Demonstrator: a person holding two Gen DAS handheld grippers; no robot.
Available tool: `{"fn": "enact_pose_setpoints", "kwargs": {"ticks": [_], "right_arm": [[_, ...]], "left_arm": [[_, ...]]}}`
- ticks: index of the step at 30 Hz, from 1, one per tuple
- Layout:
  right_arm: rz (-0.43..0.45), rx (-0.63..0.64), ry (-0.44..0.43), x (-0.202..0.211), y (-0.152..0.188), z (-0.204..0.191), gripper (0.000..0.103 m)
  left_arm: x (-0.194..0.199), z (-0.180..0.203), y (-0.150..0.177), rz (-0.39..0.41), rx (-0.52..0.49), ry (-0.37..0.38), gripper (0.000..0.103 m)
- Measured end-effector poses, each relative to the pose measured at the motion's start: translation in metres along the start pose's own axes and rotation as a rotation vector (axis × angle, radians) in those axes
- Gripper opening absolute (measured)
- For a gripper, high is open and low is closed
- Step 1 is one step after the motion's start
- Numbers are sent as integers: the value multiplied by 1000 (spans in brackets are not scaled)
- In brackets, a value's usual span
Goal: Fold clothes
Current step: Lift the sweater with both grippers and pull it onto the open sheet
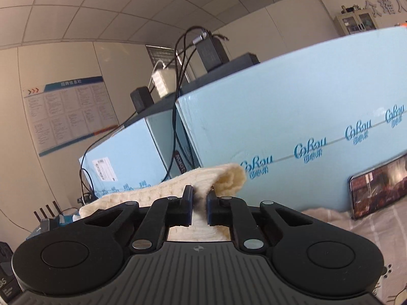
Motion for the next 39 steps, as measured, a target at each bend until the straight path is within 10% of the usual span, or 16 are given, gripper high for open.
{"fn": "enact_pose_setpoints", "kwargs": {"ticks": [12,25,33,39], "right_arm": [[124,8,140,114,-31,61,9],[38,57,94,278,47,78,9],[-62,-8,79,342,101,83,10],[-88,-33,68,373,116,86,35]], "left_arm": [[21,124,14,-48,-203,332,10],[113,154,50,-333,-354,625,13],[140,135,53,-529,-278,667,16],[142,119,36,-532,-177,665,32]]}}
Point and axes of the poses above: each gripper's, at about its wrist camera, not at the fingertips, and x roughly against the way its jaws point, z to its right, y to its underside, the point moved 3 cm from there along -x, roughly the way its jaws point, and after that the axes turned 3 degrees about z, right-handed, at the moved point
